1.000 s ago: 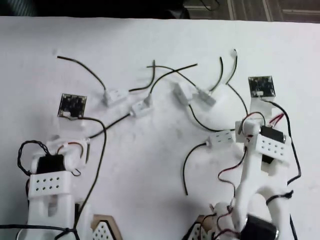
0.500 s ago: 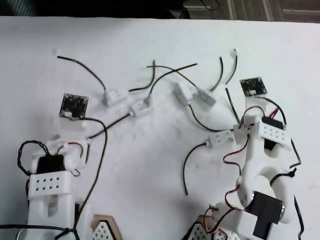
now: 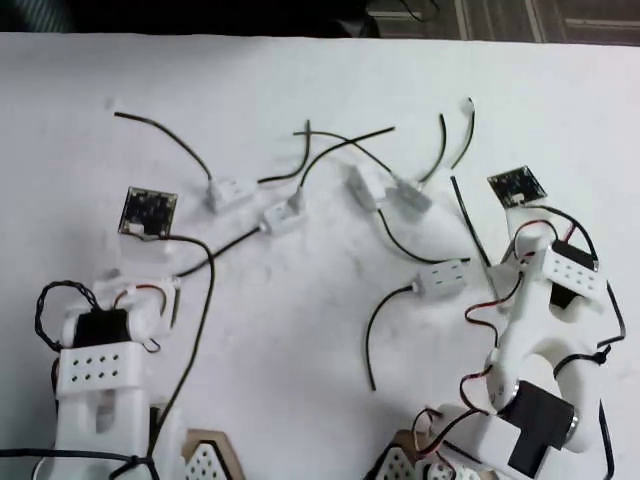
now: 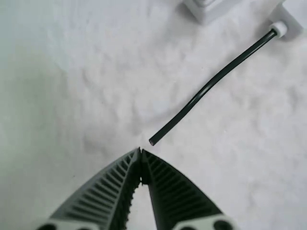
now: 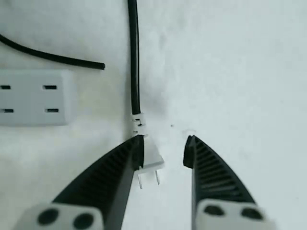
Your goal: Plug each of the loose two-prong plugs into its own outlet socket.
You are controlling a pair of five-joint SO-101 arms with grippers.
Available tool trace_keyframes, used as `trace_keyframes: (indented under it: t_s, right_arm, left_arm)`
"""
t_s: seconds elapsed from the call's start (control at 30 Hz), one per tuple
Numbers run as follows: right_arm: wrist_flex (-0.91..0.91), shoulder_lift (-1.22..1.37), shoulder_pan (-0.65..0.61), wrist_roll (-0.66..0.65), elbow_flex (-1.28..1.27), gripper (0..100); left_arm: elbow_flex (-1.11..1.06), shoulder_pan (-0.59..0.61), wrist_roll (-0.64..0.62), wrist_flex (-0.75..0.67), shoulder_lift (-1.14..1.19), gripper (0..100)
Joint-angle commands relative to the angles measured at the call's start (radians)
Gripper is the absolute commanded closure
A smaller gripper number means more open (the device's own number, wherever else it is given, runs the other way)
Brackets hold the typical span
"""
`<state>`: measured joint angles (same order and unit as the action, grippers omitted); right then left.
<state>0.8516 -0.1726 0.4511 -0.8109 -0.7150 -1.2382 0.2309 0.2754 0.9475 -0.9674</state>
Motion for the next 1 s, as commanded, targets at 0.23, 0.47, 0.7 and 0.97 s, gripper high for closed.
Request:
trace_keyframes:
  t_s: [0.23, 0.47, 0.7, 0.97]
  right_arm:
    - [0.002, 0.147, 0.015, -0.015, 0.046, 86.1]
    - [-0.008, 0.160, 0.036, -0.015, 0.055, 86.1]
    - [-0.007, 0.157, 0.030, -0.017, 0.058, 98.7]
    - [0.145, -0.022, 0.059, -0.094, 0.054, 98.1]
  left_arm:
    - [-0.008, 0.010, 0.009, -0.017, -0.018, 97]
    - [-0.009, 0.008, 0.009, -0.017, -0.018, 97]
    - [-0.009, 0.008, 0.009, -0.017, -0.018, 97]
    - [-0.009, 0.001, 0.009, -0.014, -0.018, 97]
